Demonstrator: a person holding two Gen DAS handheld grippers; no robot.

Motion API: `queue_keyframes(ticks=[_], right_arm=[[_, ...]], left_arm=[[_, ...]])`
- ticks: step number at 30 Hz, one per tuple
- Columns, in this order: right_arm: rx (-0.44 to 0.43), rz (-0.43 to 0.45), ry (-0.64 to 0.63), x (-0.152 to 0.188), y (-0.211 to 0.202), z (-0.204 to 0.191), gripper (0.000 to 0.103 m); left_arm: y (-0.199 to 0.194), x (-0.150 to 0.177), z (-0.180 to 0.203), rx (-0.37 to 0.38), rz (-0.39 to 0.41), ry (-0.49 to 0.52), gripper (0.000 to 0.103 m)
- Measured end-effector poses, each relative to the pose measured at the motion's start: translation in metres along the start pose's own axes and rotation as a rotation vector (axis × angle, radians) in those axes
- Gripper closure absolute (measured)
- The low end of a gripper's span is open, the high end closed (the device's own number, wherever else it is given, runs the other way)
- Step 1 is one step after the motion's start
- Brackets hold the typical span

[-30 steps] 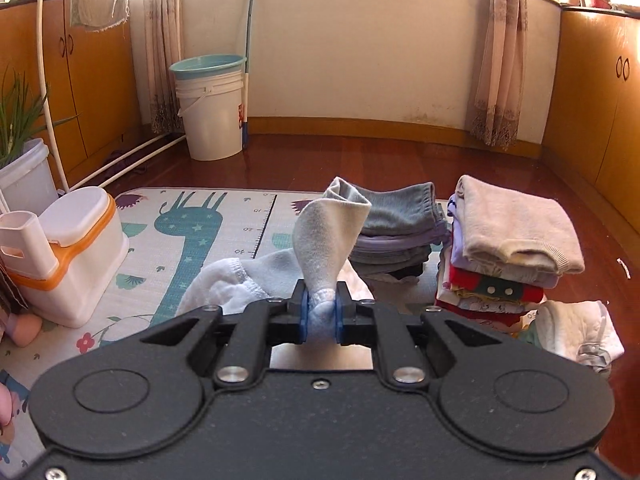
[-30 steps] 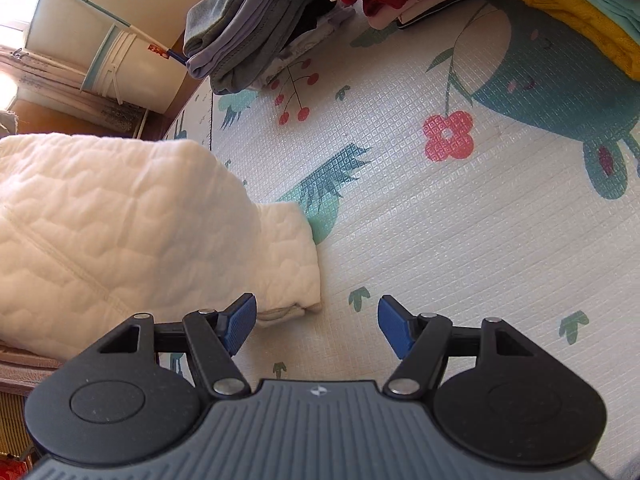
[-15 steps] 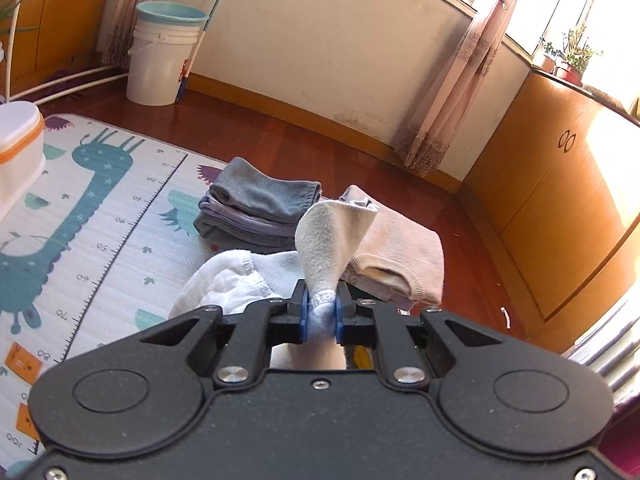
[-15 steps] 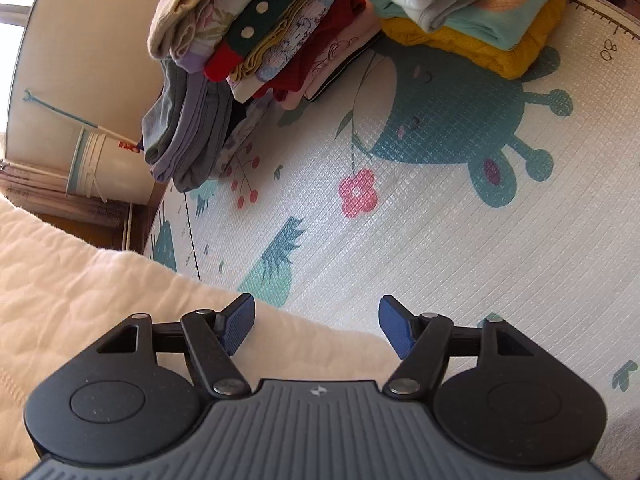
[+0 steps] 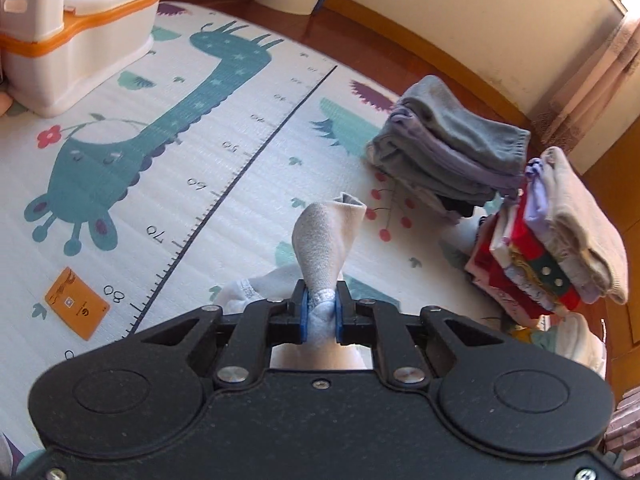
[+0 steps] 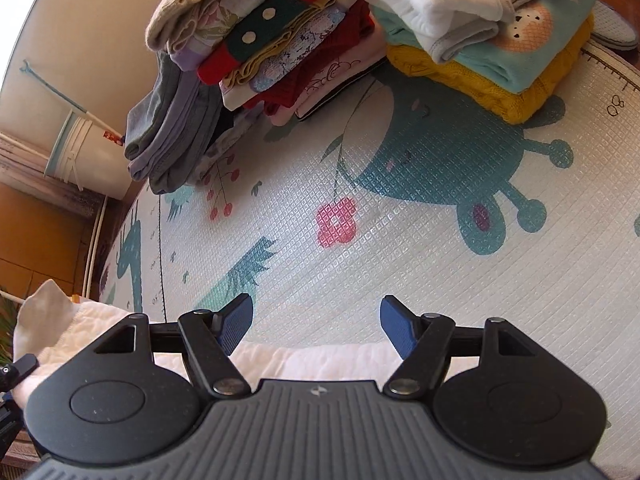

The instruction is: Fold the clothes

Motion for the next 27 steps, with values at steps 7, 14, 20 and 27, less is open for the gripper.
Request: queue_keyframes(ticks=[7, 14, 20, 27], right_arm=[[0.037, -0.061, -0.120, 0.030, 0.026, -0.003, 0.032], [0.089, -0.093, -0.274, 0.037, 0.032, 0.009, 0.032], [0.157, -0.079, -0.272, 0.021, 0.020, 0.038, 0.032], [0.155, -0.152, -0.289, 0.052, 0.017, 0.041, 0.032]], left_arm=[[0.054, 0.011, -0.083, -0.076, -0.054, -0.084, 0.093], [0.084, 0.016, -0.146, -0.143, -0.078, -0.176, 0.093], [0.093, 0.020, -0.171, -0.173, -0.119, -0.148, 0.087], [0.075, -0.004, -0.166, -0.134, -0.105, -0.070, 0.048]])
Point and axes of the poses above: each gripper's, at about its wrist camera, not at the fingertips, and y roughly the way its jaws point, z to its right, x to its underside, the point moved 7 cm from there along y, roughly the way its jaws point, and after that the axes turned 15 degrees about z, right-handed, at the moved point
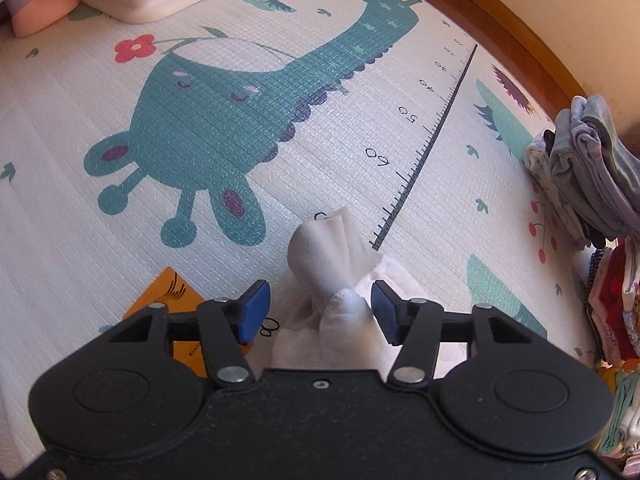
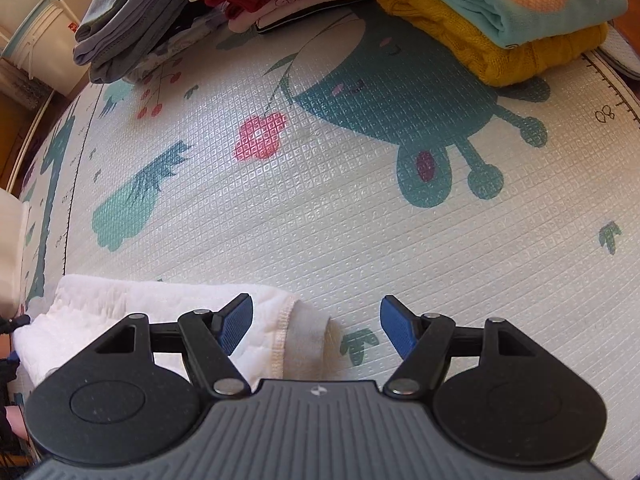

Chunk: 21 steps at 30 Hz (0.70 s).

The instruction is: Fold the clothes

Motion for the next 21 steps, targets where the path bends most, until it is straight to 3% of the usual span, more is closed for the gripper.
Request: queue_keyframes(ticks=[3, 8, 14, 18, 20, 21], right_arm=[[0.010, -0.027, -0.046, 0.012, 0.003, -0.010, 0.032], [0.003, -0.041, -0.036, 0.024, 0.007, -0.015, 0.032], [-0.021, -0.045, -0.019, 0.028, 0.014, -0.024, 0.033], [-0.030, -0.047, -0.053, 0.028, 0.020, -0.033, 0.035], [-0.032, -0.043, -0.075, 0.027, 0.022, -0.035, 0.039], [-0.035, -0.041, -0.084, 0.027, 0.023, -0.036, 0.047]], left_arm=[[-0.005, -0.011, 0.013, 0.030, -0.011, 0.095, 0.048], [0.006, -0.016, 0.038, 0.079, -0.095, 0.302, 0.048], [0.034, -0.023, 0.046, 0.078, -0.165, 0.475, 0.048], [0.059, -0.022, 0.035, 0.076, -0.220, 0.502, 0.048], [0.069, -0.018, 0.029, 0.081, -0.245, 0.487, 0.048], [0.075, -0.014, 0.027, 0.093, -0.261, 0.474, 0.048]])
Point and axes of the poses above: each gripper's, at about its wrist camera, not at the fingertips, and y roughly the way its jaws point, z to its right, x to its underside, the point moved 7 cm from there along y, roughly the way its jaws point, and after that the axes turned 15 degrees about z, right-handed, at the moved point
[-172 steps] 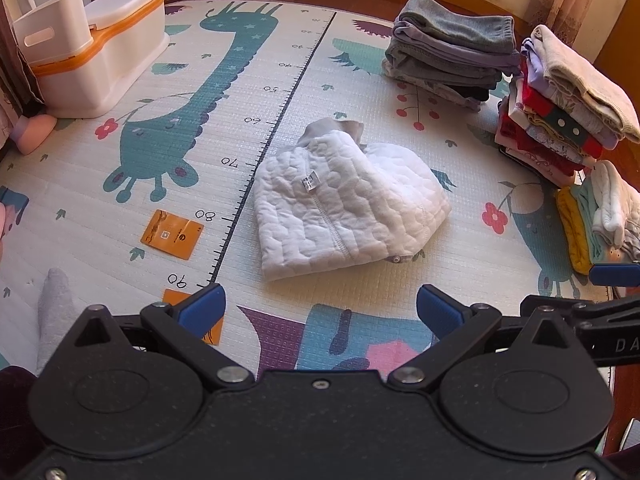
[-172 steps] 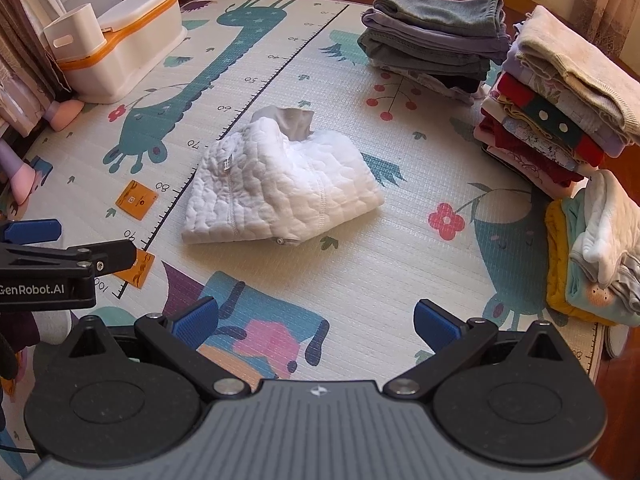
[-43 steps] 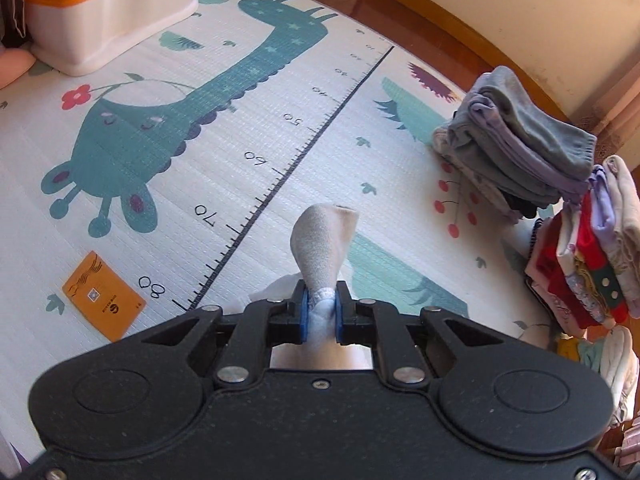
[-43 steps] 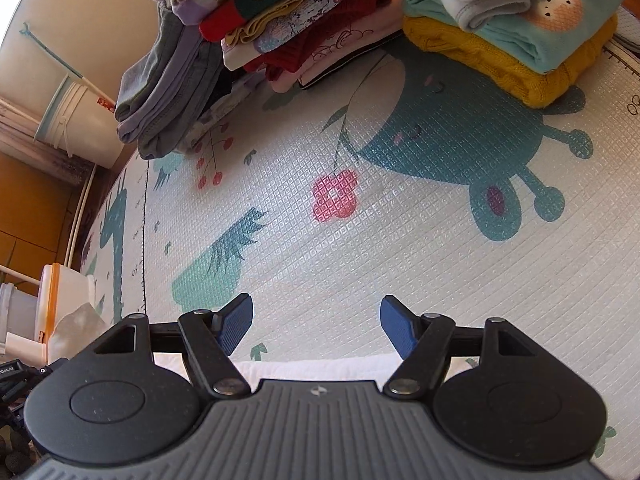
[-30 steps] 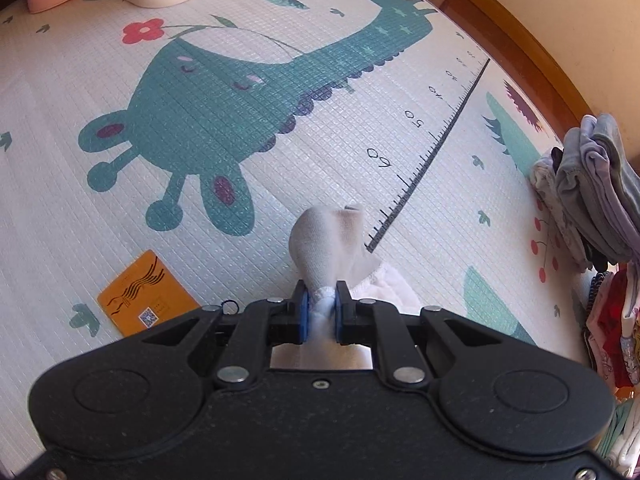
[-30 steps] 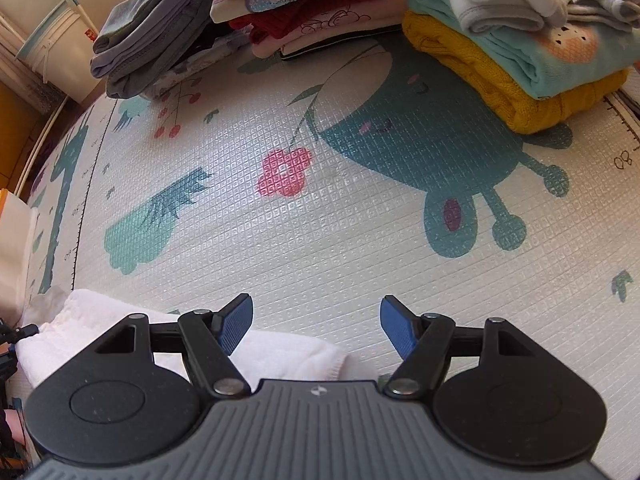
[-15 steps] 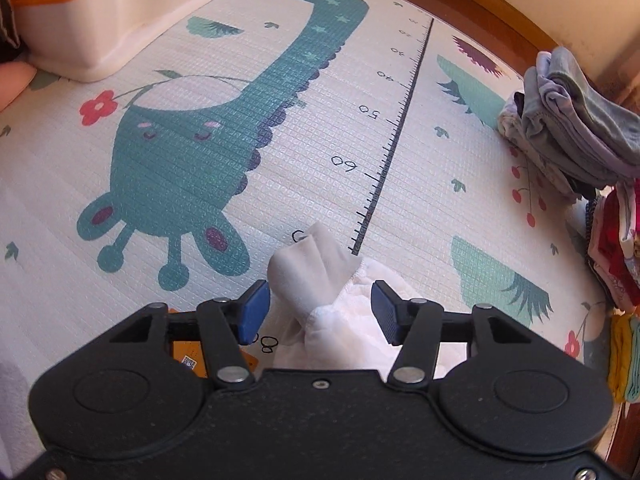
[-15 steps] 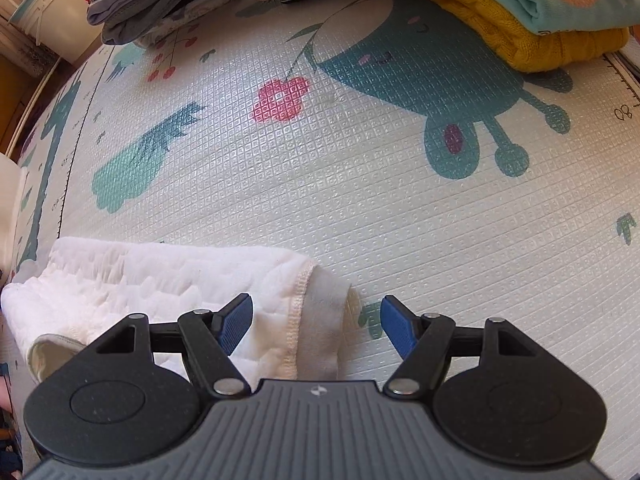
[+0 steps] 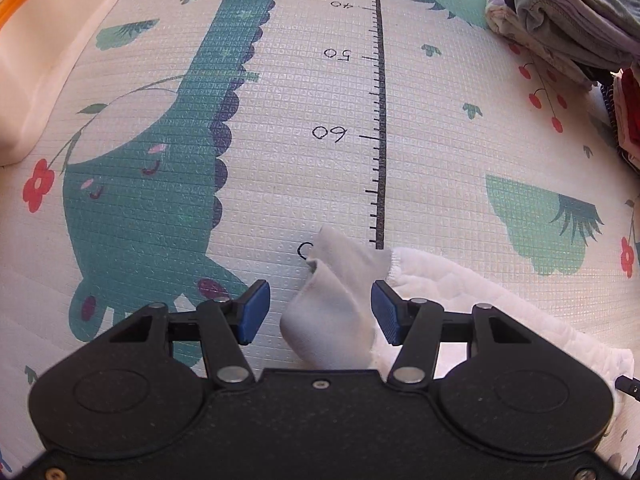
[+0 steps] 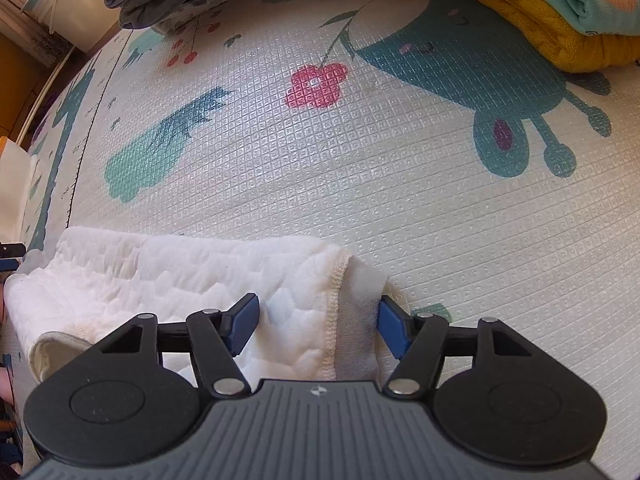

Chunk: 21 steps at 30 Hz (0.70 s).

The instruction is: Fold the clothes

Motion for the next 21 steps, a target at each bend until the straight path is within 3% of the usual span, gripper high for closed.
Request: queue_keyframes(ticks=[1, 2, 4, 8, 14, 21], right_arm=[[-0.007, 0.001, -0.009, -0.001, 0.001, -0.001, 0.058], [-0.016, -0.001, -0.019, -0.001, 0.002, -0.003, 0.064], [-0.035, 0.006, -0.047, -0.004, 0.003, -0.009, 0.080], [-0.045, 0.094, -0.153, -0.023, -0.001, -0.029, 0.086], [-0.072, 0.258, -0.199, -0.079, -0.010, -0.055, 0.087], [-0.118, 0.363, -0.226, -0.137, 0.008, -0.085, 0.087]], left_arm=[[0.006, 0.004, 0.000, 0.020, -0.005, -0.009, 0.052], [0.009, 0.006, 0.001, 0.034, 0.005, -0.018, 0.074], [0.012, 0.008, 0.003, 0.054, 0.039, -0.037, 0.093], [0.010, 0.006, 0.000, 0.084, 0.123, -0.100, 0.095], [-0.022, -0.009, -0.025, 0.169, 0.426, -0.272, 0.095], [-0.019, -0.014, -0.047, 0.054, 0.482, -0.346, 0.096]])
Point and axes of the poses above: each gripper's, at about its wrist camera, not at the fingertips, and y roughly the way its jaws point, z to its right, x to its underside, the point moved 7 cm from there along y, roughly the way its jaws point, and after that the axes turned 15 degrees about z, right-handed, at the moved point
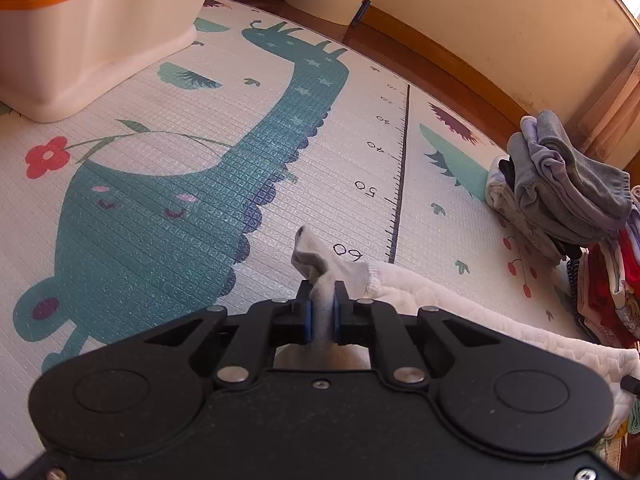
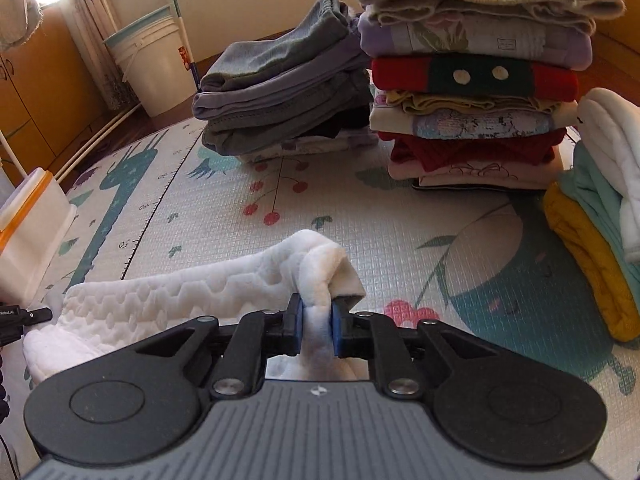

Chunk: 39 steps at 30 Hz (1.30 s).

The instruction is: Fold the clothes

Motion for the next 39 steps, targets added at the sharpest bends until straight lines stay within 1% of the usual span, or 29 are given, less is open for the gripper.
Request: queue_keyframes(ticks=[5, 7, 8, 10, 11, 12, 13, 14, 15, 16, 18, 19, 20, 23, 27, 31, 34, 35, 37, 39], right_arm=[[-0.027, -0.037, -0.092, -0.004, 0.041, -0.013, 0.087], [-0.009, -0.068, -0.155, 0.000, 0.055, -0.016, 0.087], [0.013, -0.075, -0.199, 0.001, 0.061, -0.016, 0.086], [0.076, -0.088, -0.277, 0.005, 0.069, -0.012, 0.078], [0.105, -0.089, -0.283, 0.006, 0.071, -0.007, 0.075], [0.134, -0.089, -0.289, 0.006, 0.072, -0.001, 0.069], [0.163, -0.086, -0.280, 0.006, 0.073, 0.007, 0.062], [0.193, -0.077, -0.247, 0.006, 0.070, 0.018, 0.058], [0.218, -0.076, -0.215, 0.007, 0.068, 0.028, 0.050], [0.237, -0.084, -0.184, 0.012, 0.065, 0.038, 0.047], [0.276, -0.100, -0.123, 0.020, 0.058, 0.057, 0.047], [0.287, -0.108, -0.096, 0.025, 0.055, 0.064, 0.047], [0.285, -0.116, -0.077, 0.030, 0.052, 0.067, 0.047], [0.254, -0.117, -0.018, 0.036, 0.047, 0.070, 0.049], [0.224, -0.129, 0.014, 0.039, 0.036, 0.059, 0.050], [0.122, -0.165, 0.030, 0.055, 0.004, 0.033, 0.050], [-0.025, -0.213, -0.003, 0.079, -0.030, 0.008, 0.048], [-0.071, -0.229, -0.030, 0.088, -0.042, 0.001, 0.048], [-0.149, -0.264, -0.137, 0.104, -0.066, -0.013, 0.047], [-0.243, -0.314, -0.362, 0.125, -0.092, -0.030, 0.047]], left_arm=[[0.009, 0.005, -0.003, -0.039, -0.002, 0.032, 0.096], [0.012, 0.008, -0.004, -0.056, -0.004, 0.049, 0.096], [0.014, 0.010, -0.005, -0.066, -0.006, 0.060, 0.096], [0.016, 0.015, -0.009, -0.082, -0.014, 0.061, 0.096], [0.017, 0.017, -0.011, -0.089, -0.018, 0.060, 0.096], [0.017, 0.018, -0.012, -0.094, -0.023, 0.057, 0.095], [0.016, 0.019, -0.013, -0.096, -0.027, 0.053, 0.095], [0.016, 0.020, -0.015, -0.098, -0.031, 0.049, 0.095], [0.015, 0.021, -0.016, -0.100, -0.035, 0.045, 0.095], [0.014, 0.023, -0.017, -0.102, -0.039, 0.042, 0.091], [0.011, 0.023, -0.019, -0.111, -0.045, 0.035, 0.087], [0.007, 0.021, -0.020, -0.120, -0.039, 0.028, 0.084], [0.001, 0.019, -0.021, -0.130, -0.030, 0.016, 0.083], [-0.019, 0.011, -0.023, -0.151, 0.003, -0.017, 0.080], [-0.047, 0.008, -0.026, -0.145, 0.019, -0.029, 0.075], [-0.072, 0.015, -0.034, -0.137, 0.013, -0.084, 0.075], [-0.090, 0.026, -0.034, -0.106, -0.007, -0.099, 0.075], [-0.095, 0.031, -0.033, -0.086, -0.021, -0.093, 0.075], [-0.105, 0.040, -0.024, -0.021, -0.051, -0.059, 0.075], [-0.115, 0.050, -0.005, 0.081, -0.078, -0.003, 0.075]])
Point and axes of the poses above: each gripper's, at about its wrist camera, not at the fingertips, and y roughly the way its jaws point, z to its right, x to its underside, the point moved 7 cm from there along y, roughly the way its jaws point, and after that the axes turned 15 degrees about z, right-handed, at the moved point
